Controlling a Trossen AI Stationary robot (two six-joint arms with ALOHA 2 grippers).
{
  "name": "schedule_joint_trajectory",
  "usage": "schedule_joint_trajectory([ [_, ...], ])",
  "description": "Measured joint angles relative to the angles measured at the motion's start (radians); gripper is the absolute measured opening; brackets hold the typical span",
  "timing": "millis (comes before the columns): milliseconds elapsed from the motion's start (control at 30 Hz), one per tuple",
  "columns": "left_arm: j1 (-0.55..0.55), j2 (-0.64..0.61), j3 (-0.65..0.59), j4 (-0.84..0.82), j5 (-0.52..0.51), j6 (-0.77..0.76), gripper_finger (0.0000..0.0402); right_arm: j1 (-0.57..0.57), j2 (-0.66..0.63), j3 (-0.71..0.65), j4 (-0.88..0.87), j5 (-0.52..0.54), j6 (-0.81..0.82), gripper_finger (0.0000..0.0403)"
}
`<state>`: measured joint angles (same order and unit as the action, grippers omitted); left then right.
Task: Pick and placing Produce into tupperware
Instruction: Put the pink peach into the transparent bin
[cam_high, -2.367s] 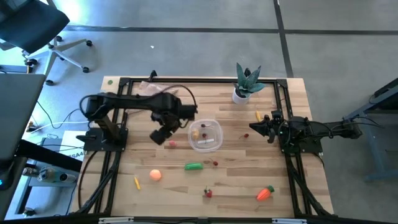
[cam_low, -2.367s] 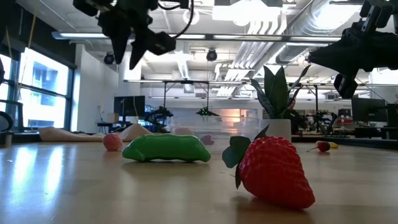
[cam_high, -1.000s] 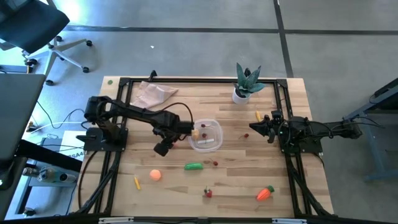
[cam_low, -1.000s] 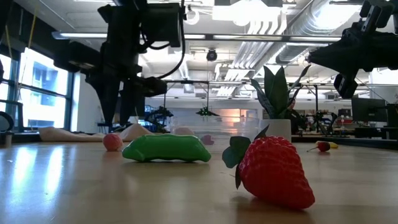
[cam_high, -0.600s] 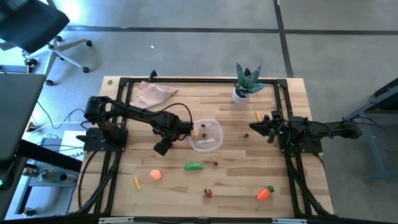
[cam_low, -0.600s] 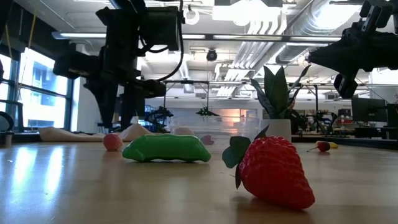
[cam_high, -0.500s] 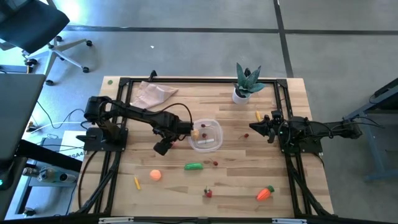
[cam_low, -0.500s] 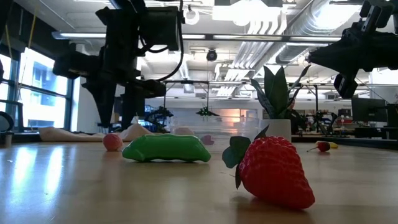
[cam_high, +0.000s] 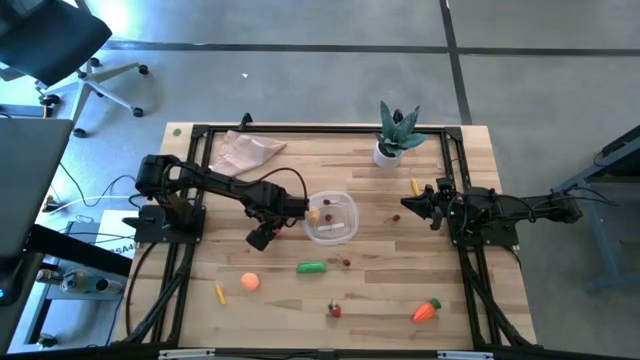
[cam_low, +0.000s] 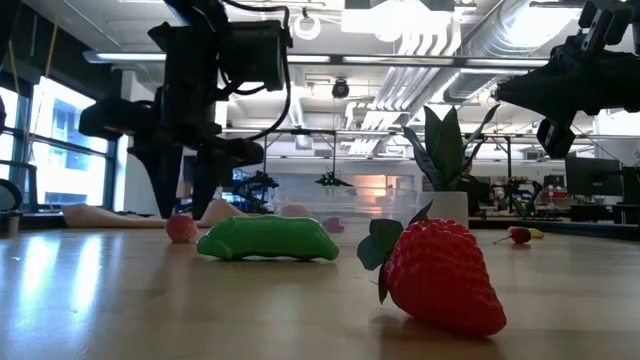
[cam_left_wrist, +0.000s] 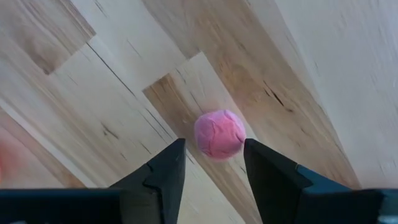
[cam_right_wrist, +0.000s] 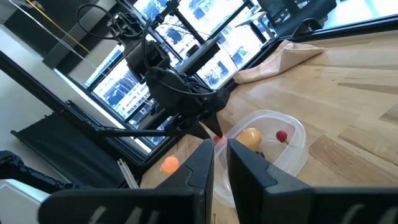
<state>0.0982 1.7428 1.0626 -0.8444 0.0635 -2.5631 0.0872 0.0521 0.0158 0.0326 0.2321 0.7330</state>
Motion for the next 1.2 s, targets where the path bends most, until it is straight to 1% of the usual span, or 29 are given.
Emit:
schedule_joint_trajectory([
  [167,0.000,0.011,-0.001,0.001,0.001,-0.007,0.0152,0.000,0.000,0.000,0.000,0.000,0.000,0.0036],
  [533,0.000,0.010,-0.076,0.115,0.024,-0.009,0.0152,0.000,0.000,0.000,0.000,0.000,0.000,0.0036],
  [900,0.000,0.010,-0.077,0.079,0.003,0.001,0.0152,0.000,0.000,0.000,0.000,0.000,0.000,0.0036],
  [1100,0.000,0.010,-0.077,0.076,-0.023,0.047,0.0152,0.000,0.000,0.000,0.000,0.000,0.000,0.0036],
  [1200,0.000,0.010,-0.077,0.075,-0.029,0.108,0.0152,0.000,0.000,0.000,0.000,0.000,0.000,0.0036],
])
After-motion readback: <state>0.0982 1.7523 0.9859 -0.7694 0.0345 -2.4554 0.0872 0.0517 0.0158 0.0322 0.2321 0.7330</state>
